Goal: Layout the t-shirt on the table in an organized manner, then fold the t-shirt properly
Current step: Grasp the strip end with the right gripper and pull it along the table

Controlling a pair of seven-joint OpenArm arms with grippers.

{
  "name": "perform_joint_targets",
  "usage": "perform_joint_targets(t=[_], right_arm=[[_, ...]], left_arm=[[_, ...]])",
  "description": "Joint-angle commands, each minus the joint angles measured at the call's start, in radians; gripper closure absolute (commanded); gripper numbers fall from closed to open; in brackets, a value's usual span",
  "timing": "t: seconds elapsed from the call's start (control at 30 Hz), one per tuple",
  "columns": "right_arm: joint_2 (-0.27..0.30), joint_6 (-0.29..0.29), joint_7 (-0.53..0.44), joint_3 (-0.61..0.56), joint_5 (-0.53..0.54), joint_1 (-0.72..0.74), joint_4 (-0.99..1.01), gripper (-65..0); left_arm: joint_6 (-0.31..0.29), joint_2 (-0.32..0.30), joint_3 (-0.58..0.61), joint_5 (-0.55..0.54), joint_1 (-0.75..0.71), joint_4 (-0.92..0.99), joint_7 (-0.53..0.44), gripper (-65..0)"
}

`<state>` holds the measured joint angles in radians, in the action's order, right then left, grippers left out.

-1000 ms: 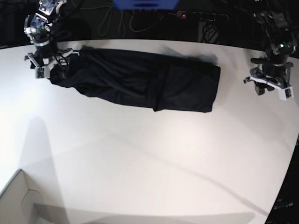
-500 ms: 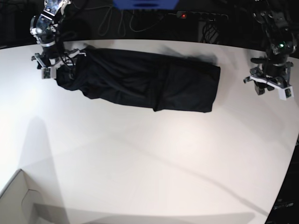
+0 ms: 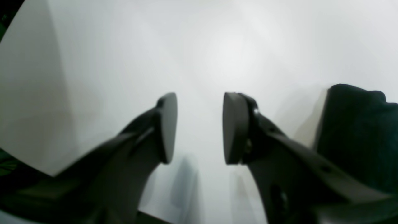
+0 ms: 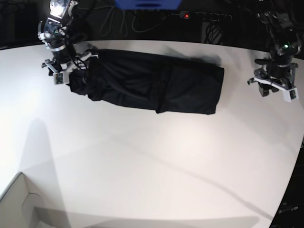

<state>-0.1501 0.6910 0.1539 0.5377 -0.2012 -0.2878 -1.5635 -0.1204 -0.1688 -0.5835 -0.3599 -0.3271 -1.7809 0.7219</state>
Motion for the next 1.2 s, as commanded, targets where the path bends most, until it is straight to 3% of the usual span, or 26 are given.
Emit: perform_joint_targets(t=[0.0, 0.33, 0.47, 0.93, 1.0, 1.17], right_arm=[[0.001, 0.007, -0.003, -0.006, 0.012, 0.003, -0.008, -39.5], [0.002, 0.007, -0.003, -0.021, 0.013, 0.011, -0.018, -40.1], [0.042, 0.007, -0.003, -0.077, 0.013, 0.011, -0.015, -40.1], [0.045, 0.007, -0.003, -0.127, 0.010, 0.074, 0.088, -39.4], [0.045, 0.007, -0.003, -0.135, 0.007, 0.095, 0.088, -36.9], [0.062, 0.007, -0.003, -0.127, 0.004, 0.166, 0.150, -18.5]], left_arm=[[0.000, -0.013, -0.005, -0.001, 0.001, -0.015, -0.022, -23.8], [0.000, -0.015, -0.005, -0.001, 0.001, -0.015, -0.022, -23.8], [0.000, -0.011, -0.005, -0.001, 0.006, -0.015, -0.022, -23.8], [0.000, -0.004, 0.001, 0.000, 0.009, -0.012, -0.022, -23.8], [0.000, 0.018, 0.003, 0.000, 0.010, 0.008, -0.022, -23.8], [0.000, 0.031, 0.001, -0.006, 0.010, 0.042, -0.020, -23.8]])
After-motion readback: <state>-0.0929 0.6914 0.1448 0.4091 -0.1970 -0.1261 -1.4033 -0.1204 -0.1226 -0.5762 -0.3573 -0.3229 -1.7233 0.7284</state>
